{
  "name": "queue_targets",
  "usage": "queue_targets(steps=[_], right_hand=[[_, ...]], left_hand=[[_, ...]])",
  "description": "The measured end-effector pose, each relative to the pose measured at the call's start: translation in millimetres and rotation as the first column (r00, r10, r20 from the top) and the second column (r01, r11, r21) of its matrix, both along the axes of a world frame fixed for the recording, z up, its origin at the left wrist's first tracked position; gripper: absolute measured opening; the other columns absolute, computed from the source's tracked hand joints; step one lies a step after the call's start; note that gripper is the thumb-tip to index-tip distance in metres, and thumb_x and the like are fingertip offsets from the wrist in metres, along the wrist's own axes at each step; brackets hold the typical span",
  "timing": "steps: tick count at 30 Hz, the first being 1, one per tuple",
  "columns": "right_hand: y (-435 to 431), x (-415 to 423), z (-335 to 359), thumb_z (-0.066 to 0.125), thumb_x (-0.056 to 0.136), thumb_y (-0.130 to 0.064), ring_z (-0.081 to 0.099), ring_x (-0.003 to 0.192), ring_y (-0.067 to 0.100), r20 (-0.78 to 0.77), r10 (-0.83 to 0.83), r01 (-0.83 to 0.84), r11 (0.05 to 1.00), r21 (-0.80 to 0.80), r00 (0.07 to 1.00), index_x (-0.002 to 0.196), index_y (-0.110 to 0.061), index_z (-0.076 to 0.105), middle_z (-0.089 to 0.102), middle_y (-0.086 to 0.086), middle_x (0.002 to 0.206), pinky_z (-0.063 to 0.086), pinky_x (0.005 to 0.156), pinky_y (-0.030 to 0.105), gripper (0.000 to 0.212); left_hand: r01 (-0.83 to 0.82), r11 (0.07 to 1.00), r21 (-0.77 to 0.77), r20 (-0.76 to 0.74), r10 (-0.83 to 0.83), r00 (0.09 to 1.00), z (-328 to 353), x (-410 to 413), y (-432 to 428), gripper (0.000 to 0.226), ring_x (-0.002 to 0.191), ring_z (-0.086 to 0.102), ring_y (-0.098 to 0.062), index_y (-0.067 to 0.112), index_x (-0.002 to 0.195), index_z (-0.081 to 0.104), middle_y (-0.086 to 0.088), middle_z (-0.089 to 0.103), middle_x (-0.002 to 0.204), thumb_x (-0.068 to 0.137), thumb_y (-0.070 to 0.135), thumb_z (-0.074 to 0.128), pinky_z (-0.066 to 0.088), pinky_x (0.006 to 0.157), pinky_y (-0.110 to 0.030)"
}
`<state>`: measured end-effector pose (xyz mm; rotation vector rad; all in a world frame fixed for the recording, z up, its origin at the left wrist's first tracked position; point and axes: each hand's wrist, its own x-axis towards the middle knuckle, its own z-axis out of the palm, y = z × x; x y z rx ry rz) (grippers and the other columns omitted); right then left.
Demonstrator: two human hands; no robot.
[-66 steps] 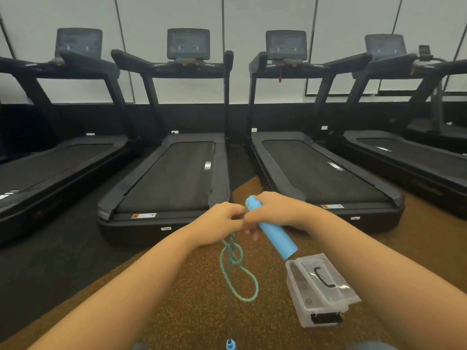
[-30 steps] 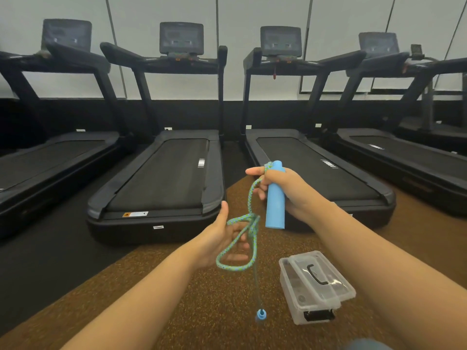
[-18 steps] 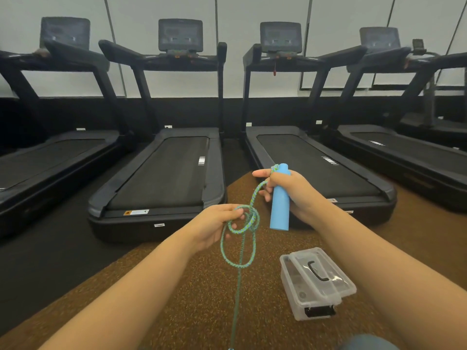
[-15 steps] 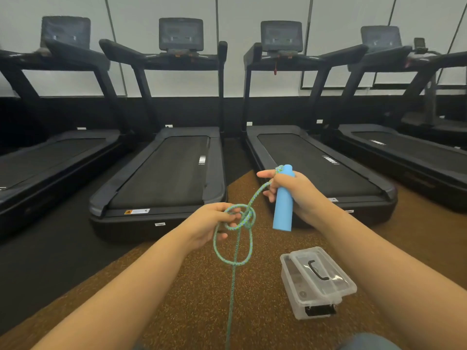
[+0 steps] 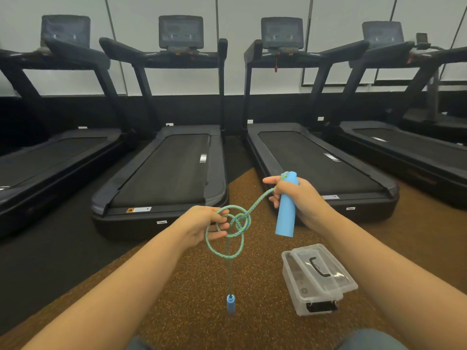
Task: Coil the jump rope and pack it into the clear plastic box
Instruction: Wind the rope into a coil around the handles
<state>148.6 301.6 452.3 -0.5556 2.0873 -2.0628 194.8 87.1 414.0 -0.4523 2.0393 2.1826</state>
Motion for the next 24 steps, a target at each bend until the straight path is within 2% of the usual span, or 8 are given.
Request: queue_targets(steps=[3, 6, 11, 14, 16, 18, 21, 24], right_hand=[[-3, 1, 1, 0.055, 0.065, -0.013, 0.053, 0.05, 0.01, -0.022, -0.005, 0.005, 1.0, 0.013, 1.0, 0.101, -0.006, 0.067, 0.055, 0.004, 0.062, 0.053, 0.07, 0.03, 0.038], [-7, 1, 4, 0.06, 0.069, -0.011, 0.054, 0.05, 0.01, -0.057, -0.004, 0.002, 1.0, -0.031, 0.998, 0.102, -0.006, 0.067, 0.057, 0.0, 0.057, 0.052, 0.071, 0.03, 0.034], [-13, 5, 9, 0.059, 0.085, 0.0, 0.055, 0.053, 0.011, -0.12, -0.01, 0.013, 1.0, 0.021, 0.993, 0.11, -0.003, 0.065, 0.056, 0.004, 0.06, 0.052, 0.072, 0.031, 0.026], [-16, 7, 8, 0.058, 0.085, -0.001, 0.056, 0.055, 0.011, -0.134, 0.001, 0.005, 0.999, 0.045, 0.991, 0.109, -0.007, 0.066, 0.057, 0.004, 0.059, 0.052, 0.071, 0.03, 0.026], [-17, 8, 8, 0.059, 0.085, -0.002, 0.056, 0.057, 0.012, -0.138, 0.016, -0.009, 0.999, 0.051, 0.99, 0.108, -0.009, 0.067, 0.057, 0.003, 0.059, 0.052, 0.072, 0.031, 0.025], [-17, 8, 8, 0.059, 0.085, -0.003, 0.057, 0.058, 0.012, -0.144, 0.026, -0.018, 0.998, 0.059, 0.989, 0.107, -0.011, 0.067, 0.058, 0.002, 0.059, 0.053, 0.072, 0.031, 0.025], [-15, 6, 6, 0.059, 0.084, -0.003, 0.057, 0.06, 0.013, -0.145, 0.021, -0.009, 0.996, 0.084, 0.989, 0.106, -0.011, 0.067, 0.058, 0.003, 0.059, 0.054, 0.069, 0.028, 0.024], [-11, 0, -3, 0.064, 0.083, -0.005, 0.056, 0.056, 0.013, -0.135, -0.01, 0.029, 0.989, 0.142, 0.991, 0.105, -0.01, 0.066, 0.058, 0.005, 0.065, 0.052, 0.062, 0.028, 0.023]], left_hand=[[0.01, 0.998, -0.059, -0.024, -0.011, 1.0, -5, 0, 0, 0.022, 0.056, 0.064, -0.007, 0.012, 0.084, 0.062, -0.001, 0.061, 0.076, 0.089, -0.006, 0.051, 0.052, 0.046, -0.017], [0.022, 0.979, -0.205, -0.071, -0.037, 0.997, -16, -1, 3, 0.024, 0.052, 0.058, -0.007, 0.011, 0.082, 0.063, -0.004, 0.06, 0.075, 0.089, -0.008, 0.05, 0.047, 0.042, -0.016], [0.029, 0.896, -0.443, -0.101, -0.082, 0.992, -30, 0, 16, 0.007, 0.038, 0.049, -0.004, 0.012, 0.086, 0.068, -0.002, 0.062, 0.069, 0.081, 0.008, 0.071, 0.044, 0.047, -0.017], [-0.043, 0.763, -0.645, -0.142, -0.065, 0.988, -33, 0, 24, 0.008, 0.044, 0.048, -0.006, 0.019, 0.082, 0.07, 0.005, 0.059, 0.063, 0.077, 0.022, 0.076, 0.038, 0.046, -0.015], [-0.101, 0.674, -0.732, -0.194, -0.064, 0.979, -34, 1, 30, 0.003, 0.049, 0.046, -0.003, 0.02, 0.08, 0.07, 0.006, 0.058, 0.066, 0.079, 0.022, 0.073, 0.033, 0.044, -0.013], [-0.115, 0.66, -0.743, -0.222, -0.081, 0.972, -36, 0, 35, 0.003, 0.052, 0.045, -0.002, 0.018, 0.078, 0.069, 0.006, 0.058, 0.071, 0.081, 0.02, 0.069, 0.033, 0.046, -0.013], [-0.078, 0.705, -0.705, -0.192, -0.084, 0.978, -36, -1, 38, 0.009, 0.052, 0.047, -0.008, 0.016, 0.074, 0.065, 0.001, 0.062, 0.072, 0.081, 0.021, 0.065, 0.04, 0.05, -0.017], [-0.068, 0.779, -0.623, -0.18, -0.058, 0.982, -30, -2, 35, 0.022, 0.045, 0.037, -0.009, 0.013, 0.066, 0.061, 0.0, 0.047, 0.053, 0.076, 0.031, 0.068, 0.031, 0.045, -0.019]])
